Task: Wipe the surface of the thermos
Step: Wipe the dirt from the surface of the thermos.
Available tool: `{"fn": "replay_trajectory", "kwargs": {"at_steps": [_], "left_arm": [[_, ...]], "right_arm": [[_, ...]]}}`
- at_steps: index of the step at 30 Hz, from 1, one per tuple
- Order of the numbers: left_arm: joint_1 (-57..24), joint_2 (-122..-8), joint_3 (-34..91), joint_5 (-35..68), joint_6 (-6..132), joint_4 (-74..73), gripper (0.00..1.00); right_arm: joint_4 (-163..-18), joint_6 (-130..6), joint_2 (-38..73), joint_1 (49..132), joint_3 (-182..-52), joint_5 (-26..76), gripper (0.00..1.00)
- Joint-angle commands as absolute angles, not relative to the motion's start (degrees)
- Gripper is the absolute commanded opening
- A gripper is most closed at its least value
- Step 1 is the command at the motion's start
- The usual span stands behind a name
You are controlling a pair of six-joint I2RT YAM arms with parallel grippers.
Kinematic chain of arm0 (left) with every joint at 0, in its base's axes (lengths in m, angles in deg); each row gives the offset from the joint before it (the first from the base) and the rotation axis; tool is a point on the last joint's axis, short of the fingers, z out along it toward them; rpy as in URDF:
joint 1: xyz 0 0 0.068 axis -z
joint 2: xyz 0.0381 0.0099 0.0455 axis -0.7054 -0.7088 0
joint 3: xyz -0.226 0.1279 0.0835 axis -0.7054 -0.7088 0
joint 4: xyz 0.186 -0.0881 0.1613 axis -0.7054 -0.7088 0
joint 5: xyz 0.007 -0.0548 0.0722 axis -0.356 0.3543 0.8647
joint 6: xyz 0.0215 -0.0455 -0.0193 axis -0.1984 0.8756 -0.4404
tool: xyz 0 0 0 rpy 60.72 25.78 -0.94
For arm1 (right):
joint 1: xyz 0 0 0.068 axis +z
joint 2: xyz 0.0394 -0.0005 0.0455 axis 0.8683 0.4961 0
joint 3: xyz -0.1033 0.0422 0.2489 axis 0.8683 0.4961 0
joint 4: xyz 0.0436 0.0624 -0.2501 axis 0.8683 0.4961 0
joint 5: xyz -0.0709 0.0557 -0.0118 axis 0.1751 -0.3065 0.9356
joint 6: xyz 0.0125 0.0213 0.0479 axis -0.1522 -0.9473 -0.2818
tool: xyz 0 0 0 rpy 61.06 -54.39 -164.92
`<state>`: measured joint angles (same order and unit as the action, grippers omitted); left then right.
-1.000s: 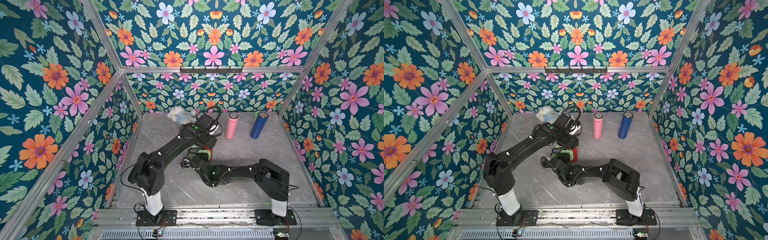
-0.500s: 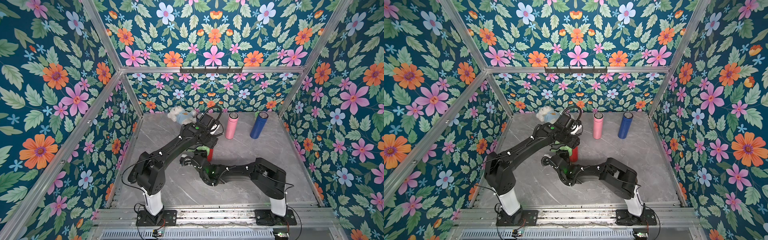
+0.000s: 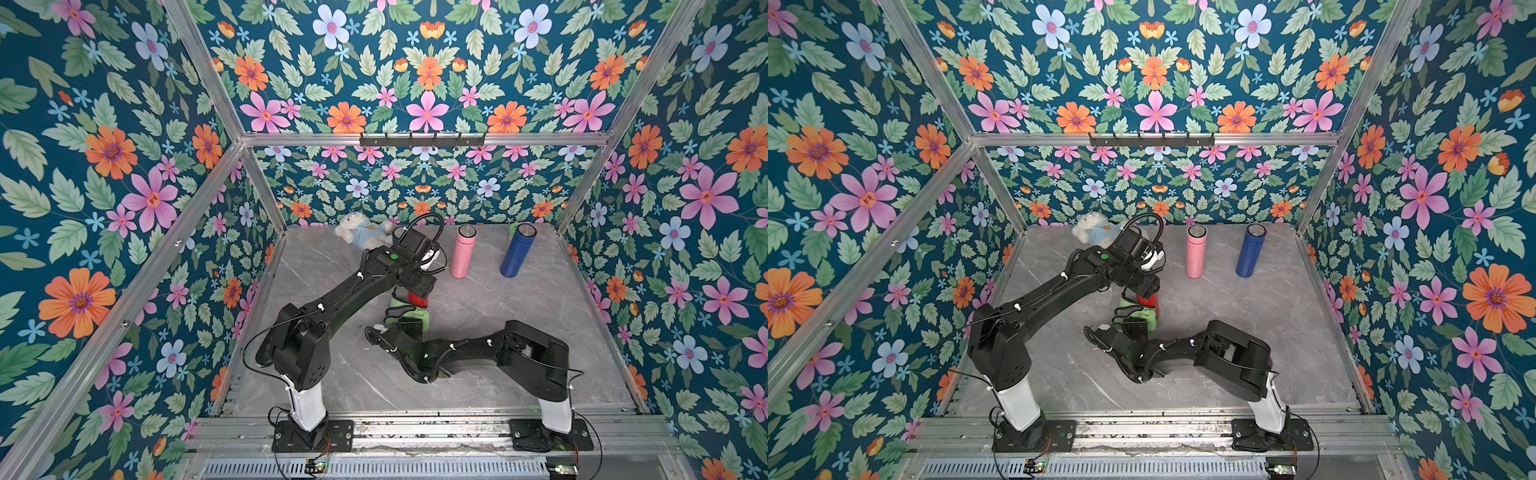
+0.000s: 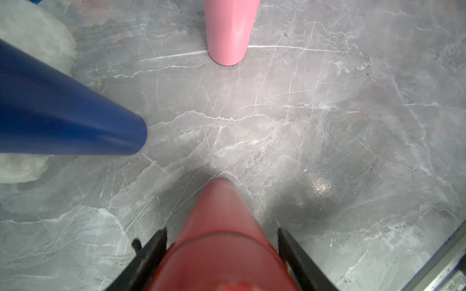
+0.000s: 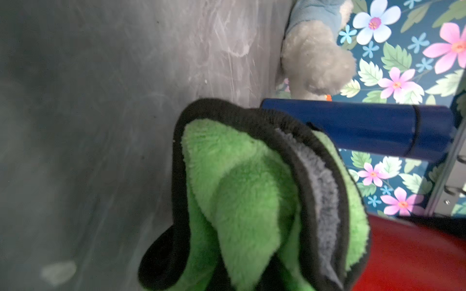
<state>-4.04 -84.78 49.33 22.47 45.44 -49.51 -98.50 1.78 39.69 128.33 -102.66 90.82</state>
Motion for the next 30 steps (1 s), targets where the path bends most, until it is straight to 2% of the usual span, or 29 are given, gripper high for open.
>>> {"fn": "replay_trajectory", "kwargs": {"at_steps": [1, 5, 8, 11, 16, 22, 26, 30], "left_arm": [[-5.3, -84.4, 49.6, 22.9, 45.5, -66.9, 0.0], [-8.4, -81.7, 50.4, 21.1, 44.9, -64.7, 0.0], [-10.7, -79.7, 50.2, 18.6, 44.1, -62.9, 0.0], [-12.5, -77.9, 48.7, 15.9, 42.2, -61.3, 0.0], [-13.0, -72.4, 41.1, 9.4, 35.5, -54.9, 0.0], [-12.8, -65.0, 32.9, 3.8, 24.8, -49.2, 0.0], [-12.5, -58.4, 25.7, -3.2, 15.9, -43.6, 0.0], [-12.4, -52.6, 18.9, -7.3, 8.6, -36.9, 0.0]], "right_arm": [[-79.7, -15.6, 34.4, 131.4, -102.9, 94.0, 0.0], [-56.4, -38.1, 27.8, 134.8, -104.1, 90.7, 0.0], [-45.4, -50.9, 22.6, 136.0, -104.0, 87.5, 0.0], [-41.5, -57.8, 17.1, 136.1, -102.5, 82.5, 0.0], [-44.9, -61.6, 5.2, 133.0, -99.1, 70.6, 0.0], [-56.8, -65.8, -9.6, 118.9, -94.8, 46.3, 0.0], [-62.0, -69.9, -12.6, 110.5, -94.9, 33.5, 0.0], [-66.6, -73.3, -10.7, 106.7, -96.3, 25.1, 0.0]]}}
